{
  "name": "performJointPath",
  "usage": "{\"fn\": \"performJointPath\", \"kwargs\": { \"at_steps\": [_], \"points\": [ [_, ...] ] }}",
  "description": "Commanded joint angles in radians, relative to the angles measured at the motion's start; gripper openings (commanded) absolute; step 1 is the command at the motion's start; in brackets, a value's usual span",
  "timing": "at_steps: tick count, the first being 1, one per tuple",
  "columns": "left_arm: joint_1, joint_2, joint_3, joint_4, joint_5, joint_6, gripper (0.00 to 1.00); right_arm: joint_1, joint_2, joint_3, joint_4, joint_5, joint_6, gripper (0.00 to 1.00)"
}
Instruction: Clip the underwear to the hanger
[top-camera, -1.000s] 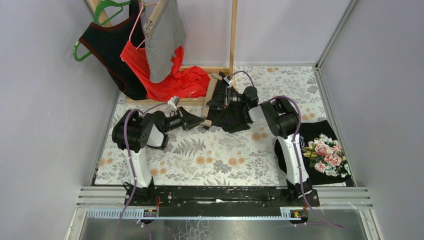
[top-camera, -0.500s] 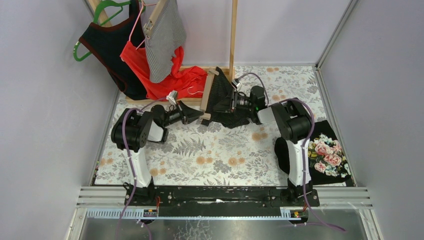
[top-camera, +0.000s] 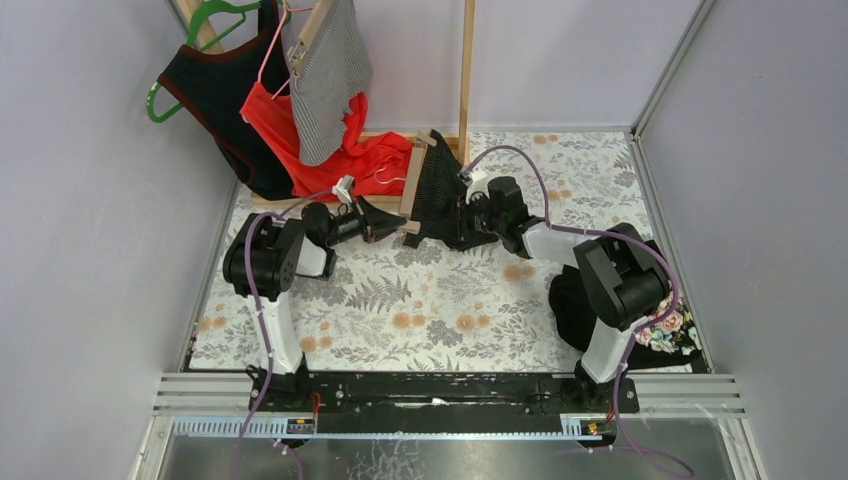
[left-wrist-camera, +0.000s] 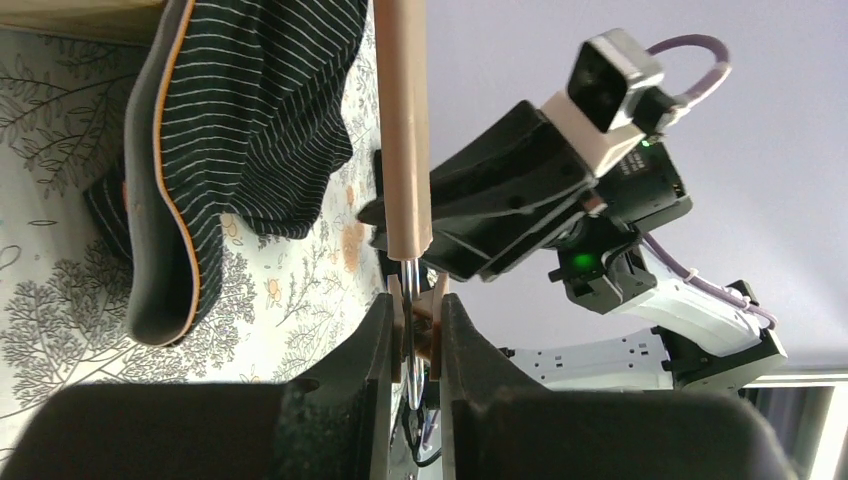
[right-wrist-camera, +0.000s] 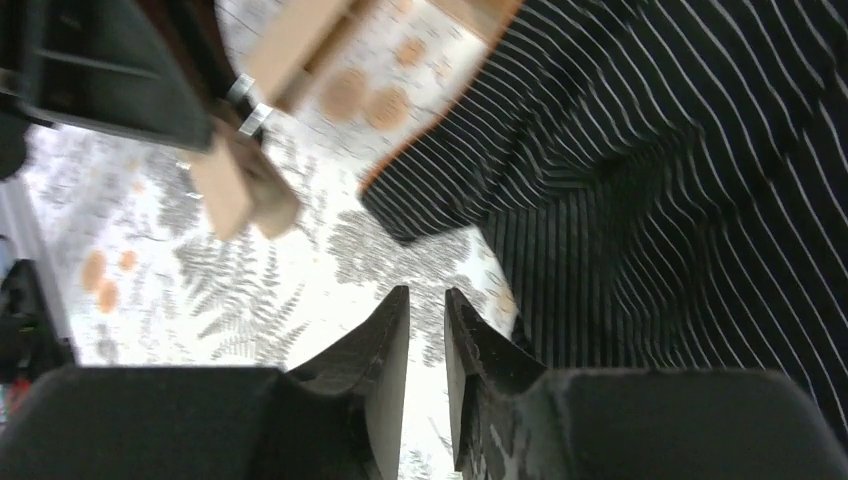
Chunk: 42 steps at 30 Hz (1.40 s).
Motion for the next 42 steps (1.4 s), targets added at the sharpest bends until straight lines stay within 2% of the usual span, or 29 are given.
{"fn": "performJointPath", "kwargs": {
  "at_steps": [1, 3, 4, 5, 7, 8, 9, 10, 11, 12, 13, 14, 15, 18, 20, 22, 24, 25, 34, 39, 42],
  "points": [
    [0.012, 0.031, 0.038, 0.036, 0.025, 0.022, 0.00, 0.024, 0.005, -0.017, -0.018, 0.140, -0.116, 0.30],
    [0.016, 0.044, 0.041, 0.049, 0.030, 0.013, 0.00, 0.083, -0.048, -0.078, 0.034, 0.307, -0.190, 0.65],
    [0.018, 0.050, 0.042, 0.062, 0.034, 0.004, 0.00, 0.114, -0.067, -0.104, 0.062, 0.386, -0.237, 0.70],
    [0.021, 0.057, 0.044, 0.074, 0.036, -0.009, 0.00, 0.136, -0.079, -0.121, 0.086, 0.440, -0.269, 0.71],
    [0.022, 0.069, 0.048, 0.086, 0.041, -0.020, 0.00, 0.145, -0.075, -0.120, 0.103, 0.472, -0.268, 0.50],
    [0.023, 0.071, 0.049, 0.089, 0.042, -0.022, 0.00, 0.146, -0.060, -0.109, 0.103, 0.468, -0.254, 0.33],
    [0.024, 0.072, 0.050, 0.090, 0.043, -0.023, 0.00, 0.145, -0.054, -0.095, 0.093, 0.442, -0.252, 0.23],
    [0.024, 0.074, 0.050, 0.088, 0.043, -0.021, 0.00, 0.145, -0.044, -0.082, 0.080, 0.403, -0.252, 0.21],
    [0.025, 0.075, 0.051, 0.084, 0.043, -0.019, 0.00, 0.145, -0.043, -0.079, 0.078, 0.354, -0.257, 0.25],
    [0.025, 0.074, 0.050, 0.080, 0.044, -0.016, 0.00, 0.146, -0.048, -0.097, 0.123, 0.312, -0.268, 0.39],
    [0.026, 0.074, 0.050, 0.075, 0.044, -0.014, 0.00, 0.149, -0.055, -0.141, 0.213, 0.293, -0.264, 0.76],
    [0.027, 0.074, 0.050, 0.071, 0.044, -0.013, 0.00, 0.152, -0.059, -0.191, 0.310, 0.295, -0.257, 0.97],
    [0.028, 0.074, 0.052, 0.065, 0.046, -0.012, 0.00, 0.157, -0.061, -0.217, 0.355, 0.305, -0.263, 1.00],
    [0.032, 0.071, 0.056, 0.040, 0.046, 0.007, 0.00, 0.175, -0.035, -0.204, 0.339, 0.319, -0.312, 1.00],
    [0.035, 0.072, 0.064, 0.008, 0.046, 0.027, 0.00, 0.215, -0.023, -0.213, 0.371, 0.385, -0.353, 1.00],
    [0.037, 0.077, 0.071, -0.006, 0.053, 0.034, 0.00, 0.239, -0.013, -0.226, 0.424, 0.431, -0.349, 0.93],
    [0.040, 0.082, 0.077, -0.010, 0.057, 0.034, 0.00, 0.255, -0.001, -0.227, 0.469, 0.462, -0.338, 0.78],
    [0.041, 0.088, 0.082, -0.014, 0.059, 0.036, 0.00, 0.266, 0.008, -0.224, 0.477, 0.482, -0.340, 0.75],
    [0.058, 0.142, 0.118, -0.001, 0.083, 0.006, 0.00, 0.351, 0.103, -0.141, 0.458, 0.584, -0.486, 0.72],
    [0.064, 0.154, 0.128, 0.006, 0.094, -0.007, 0.00, 0.375, 0.150, -0.128, 0.538, 0.633, -0.553, 0.67],
    [0.066, 0.158, 0.127, 0.005, 0.099, -0.006, 0.00, 0.379, 0.174, -0.091, 0.516, 0.635, -0.573, 0.67]
  ]
}}
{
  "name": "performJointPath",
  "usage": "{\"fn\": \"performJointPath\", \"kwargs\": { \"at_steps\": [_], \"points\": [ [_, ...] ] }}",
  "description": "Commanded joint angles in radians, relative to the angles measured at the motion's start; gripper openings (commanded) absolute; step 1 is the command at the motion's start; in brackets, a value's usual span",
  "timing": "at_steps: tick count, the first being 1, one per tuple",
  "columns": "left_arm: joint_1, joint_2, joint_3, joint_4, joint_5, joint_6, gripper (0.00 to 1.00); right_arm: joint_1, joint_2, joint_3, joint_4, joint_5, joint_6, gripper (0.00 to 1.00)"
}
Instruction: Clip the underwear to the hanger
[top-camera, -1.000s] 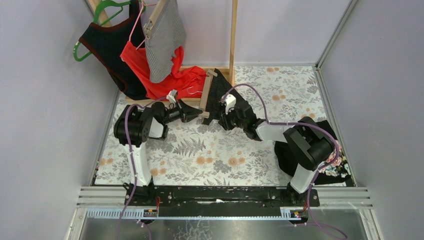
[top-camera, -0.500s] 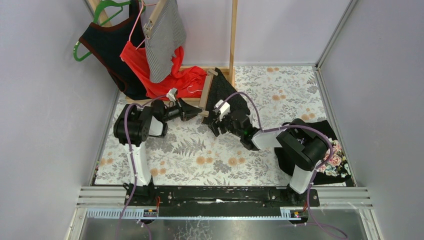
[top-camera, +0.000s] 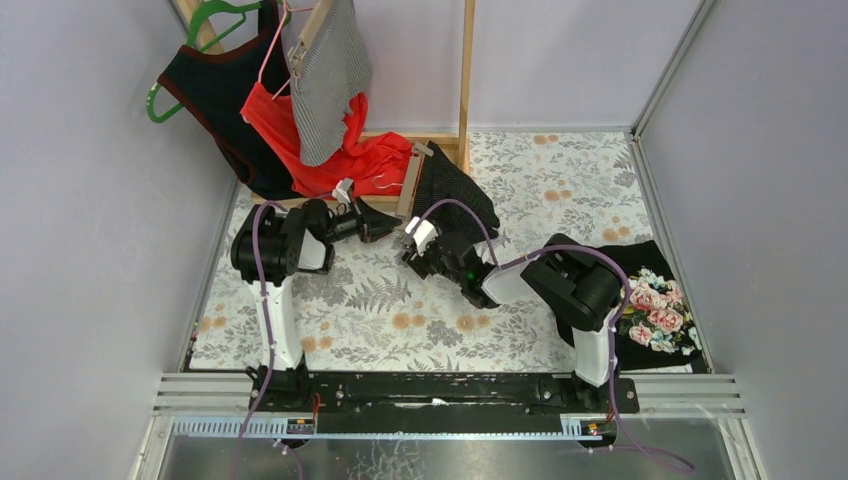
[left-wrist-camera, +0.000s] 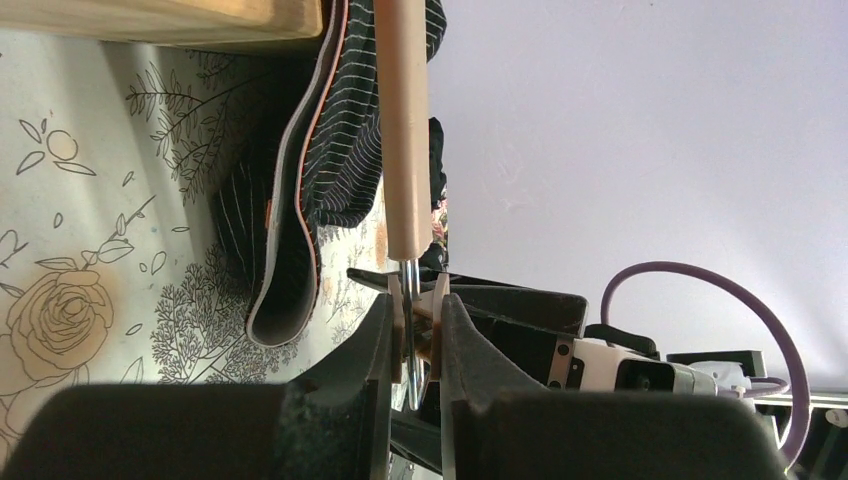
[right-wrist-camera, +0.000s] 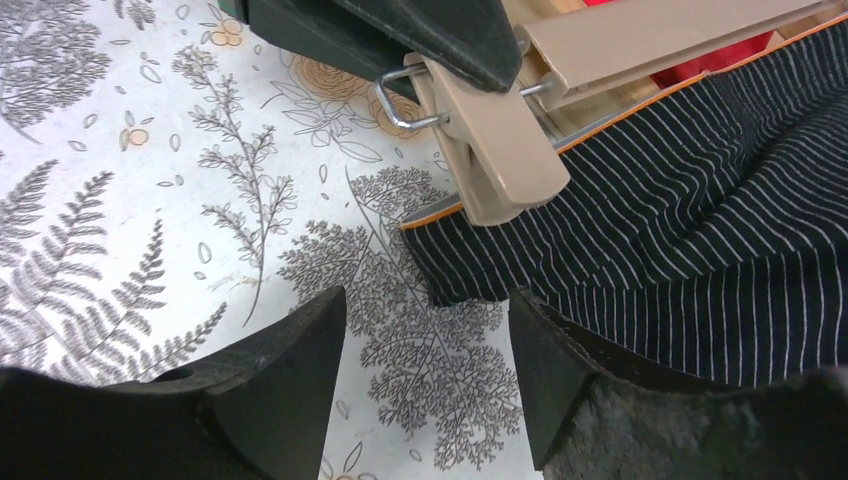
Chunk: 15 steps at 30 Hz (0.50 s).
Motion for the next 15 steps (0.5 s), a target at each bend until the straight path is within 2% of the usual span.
{"fn": "performJointPath", "kwargs": {
  "at_steps": [1, 6, 11, 15],
  "points": [
    [0.012, 0.010, 0.026, 0.047, 0.022, 0.002, 0.00, 0.013, 0.026, 0.080, 0.070, 0.054, -0.072, 0.67],
    [0.019, 0.020, 0.023, 0.068, 0.027, -0.013, 0.00, 0.023, 0.066, 0.123, 0.062, 0.073, -0.103, 0.65],
    [0.026, 0.025, 0.021, 0.076, 0.032, -0.022, 0.00, 0.034, 0.105, 0.165, 0.036, 0.102, -0.137, 0.60],
    [0.031, 0.024, 0.019, 0.081, 0.035, -0.027, 0.00, 0.043, 0.104, 0.200, -0.041, 0.135, -0.147, 0.59]
  ]
}}
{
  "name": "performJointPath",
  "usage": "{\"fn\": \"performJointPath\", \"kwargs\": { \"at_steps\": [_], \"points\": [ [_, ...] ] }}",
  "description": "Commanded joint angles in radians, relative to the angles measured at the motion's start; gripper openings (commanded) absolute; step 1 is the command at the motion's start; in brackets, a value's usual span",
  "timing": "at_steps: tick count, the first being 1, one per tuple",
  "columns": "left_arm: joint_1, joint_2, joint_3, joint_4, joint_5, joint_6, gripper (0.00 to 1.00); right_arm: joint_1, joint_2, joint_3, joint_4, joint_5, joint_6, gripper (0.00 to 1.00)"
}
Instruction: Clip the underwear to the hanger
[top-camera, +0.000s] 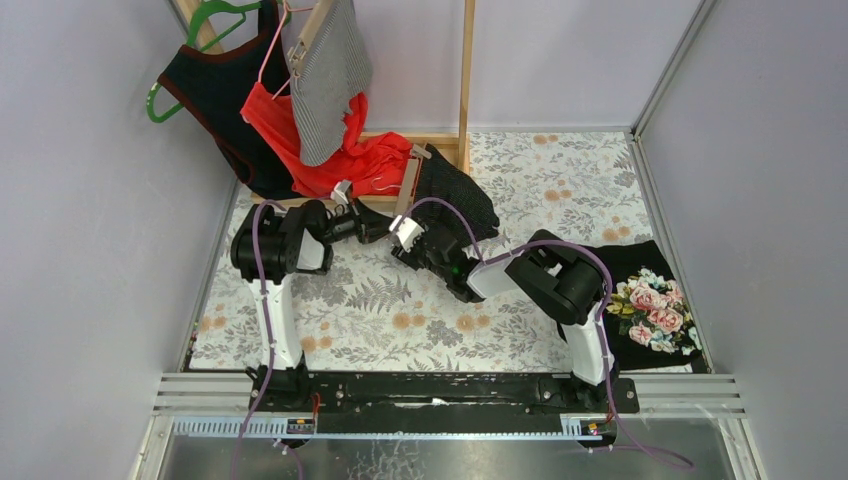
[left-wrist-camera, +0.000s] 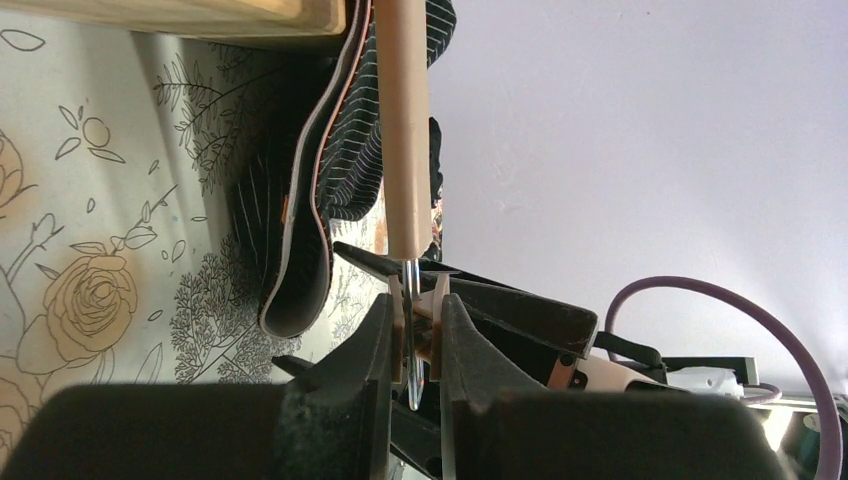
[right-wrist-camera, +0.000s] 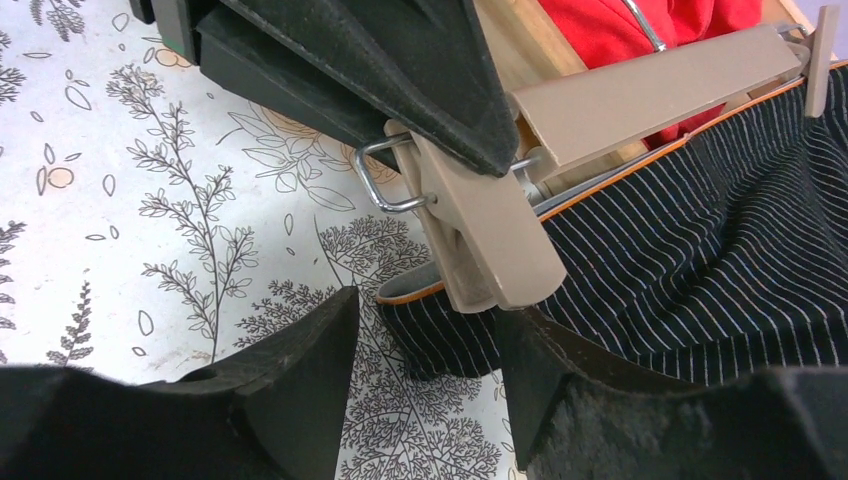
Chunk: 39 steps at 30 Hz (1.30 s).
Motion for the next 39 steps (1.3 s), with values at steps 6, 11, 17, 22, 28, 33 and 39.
{"fn": "performJointPath", "kwargs": {
  "at_steps": [6, 11, 17, 22, 28, 33, 39],
  "points": [
    [0.019, 0.011, 0.019, 0.090, 0.016, -0.014, 0.00, 0.021, -0.016, 0.042, -0.013, 0.083, -0.037, 0.59],
    [0.022, 0.014, 0.018, 0.102, 0.017, -0.024, 0.00, 0.022, 0.005, 0.072, -0.064, 0.106, -0.047, 0.57],
    [0.026, 0.017, 0.018, 0.108, 0.018, -0.028, 0.00, 0.025, 0.021, 0.113, -0.119, 0.117, -0.050, 0.56],
    [0.028, 0.020, 0.018, 0.116, 0.019, -0.037, 0.00, 0.026, 0.031, 0.151, -0.196, 0.131, -0.043, 0.56],
    [0.030, 0.023, 0.018, 0.124, 0.021, -0.042, 0.00, 0.026, 0.036, 0.182, -0.269, 0.142, -0.027, 0.57],
    [0.033, 0.029, 0.018, 0.138, 0.025, -0.052, 0.00, 0.027, 0.045, 0.211, -0.323, 0.146, -0.015, 0.59],
    [0.037, 0.038, 0.017, 0.163, 0.025, -0.069, 0.00, 0.026, 0.061, 0.246, -0.374, 0.161, -0.006, 0.51]
  ]
}}
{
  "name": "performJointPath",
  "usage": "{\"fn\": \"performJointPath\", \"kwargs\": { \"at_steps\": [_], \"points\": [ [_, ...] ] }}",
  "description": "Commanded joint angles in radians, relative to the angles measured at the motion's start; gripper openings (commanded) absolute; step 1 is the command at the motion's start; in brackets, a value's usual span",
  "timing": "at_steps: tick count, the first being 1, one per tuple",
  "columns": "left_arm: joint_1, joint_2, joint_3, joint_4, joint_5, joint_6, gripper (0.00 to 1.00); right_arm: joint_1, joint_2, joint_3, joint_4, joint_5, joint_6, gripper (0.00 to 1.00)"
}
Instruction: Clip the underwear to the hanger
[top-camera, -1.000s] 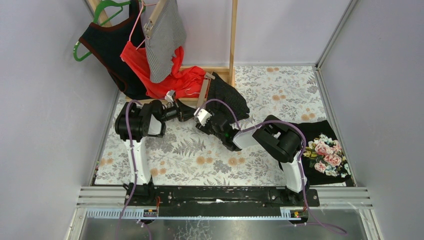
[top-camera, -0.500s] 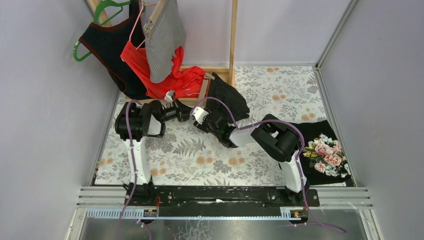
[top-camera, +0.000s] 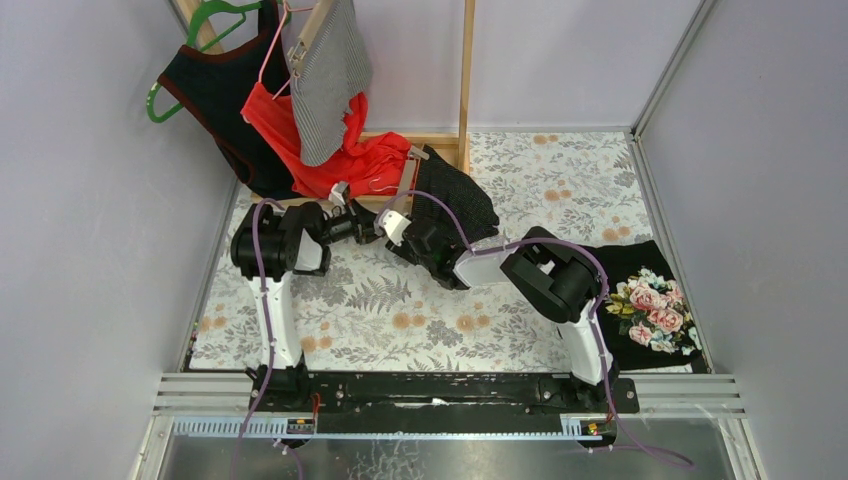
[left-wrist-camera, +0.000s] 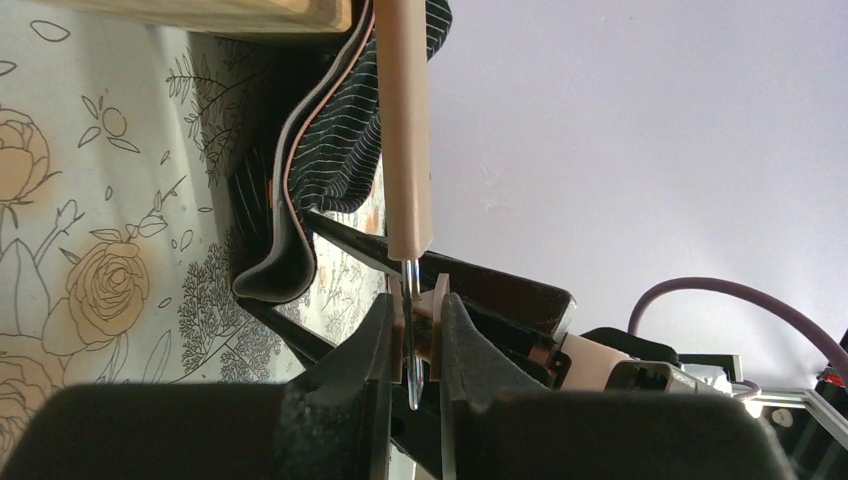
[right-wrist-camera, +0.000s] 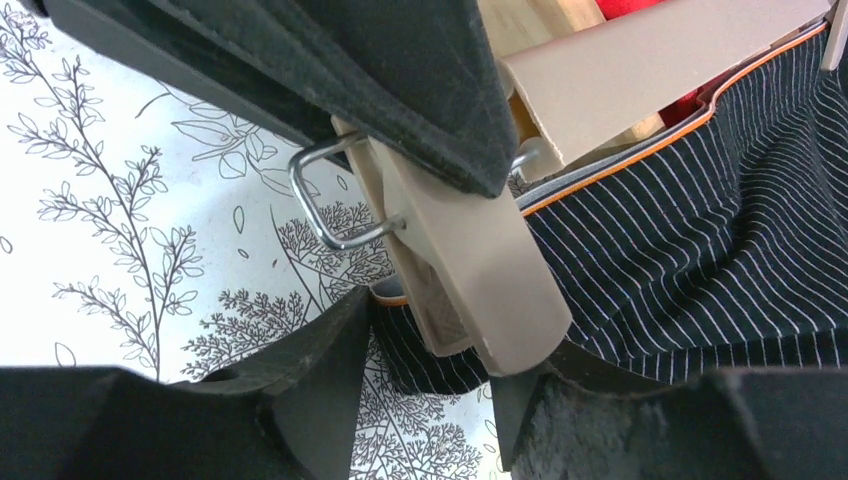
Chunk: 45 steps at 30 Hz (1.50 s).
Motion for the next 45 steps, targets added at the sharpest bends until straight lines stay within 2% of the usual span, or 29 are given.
{"fn": "performJointPath", "kwargs": {
  "at_steps": [1, 3, 5, 11, 17, 25, 34, 45],
  "points": [
    [0.015, 0.013, 0.016, 0.106, 0.010, -0.011, 0.00, 0.012, 0.019, 0.064, -0.057, 0.039, 0.020, 0.48],
    [0.017, 0.015, 0.017, 0.107, 0.010, -0.013, 0.00, 0.011, 0.019, 0.068, -0.063, 0.048, 0.028, 0.36],
    [0.017, 0.015, 0.016, 0.108, 0.011, -0.014, 0.00, 0.013, 0.017, 0.066, -0.060, 0.062, 0.033, 0.29],
    [0.019, 0.016, 0.014, 0.108, 0.009, -0.014, 0.00, 0.010, -0.056, -0.027, 0.047, 0.067, 0.060, 0.22],
    [0.019, 0.007, 0.005, 0.097, -0.005, -0.005, 0.00, 0.010, -0.164, -0.105, 0.082, 0.027, 0.070, 0.17],
    [0.016, -0.044, -0.020, 0.000, -0.041, 0.067, 0.00, 0.010, -0.254, -0.155, 0.066, 0.010, 0.070, 0.16],
    [0.014, -0.083, -0.032, 0.002, -0.062, 0.053, 0.00, 0.011, -0.262, -0.145, 0.024, -0.006, 0.062, 0.16],
    [-0.010, -0.107, -0.024, -0.071, -0.099, 0.103, 0.00, 0.013, -0.269, -0.127, -0.018, -0.026, 0.059, 0.14]
  ]
}}
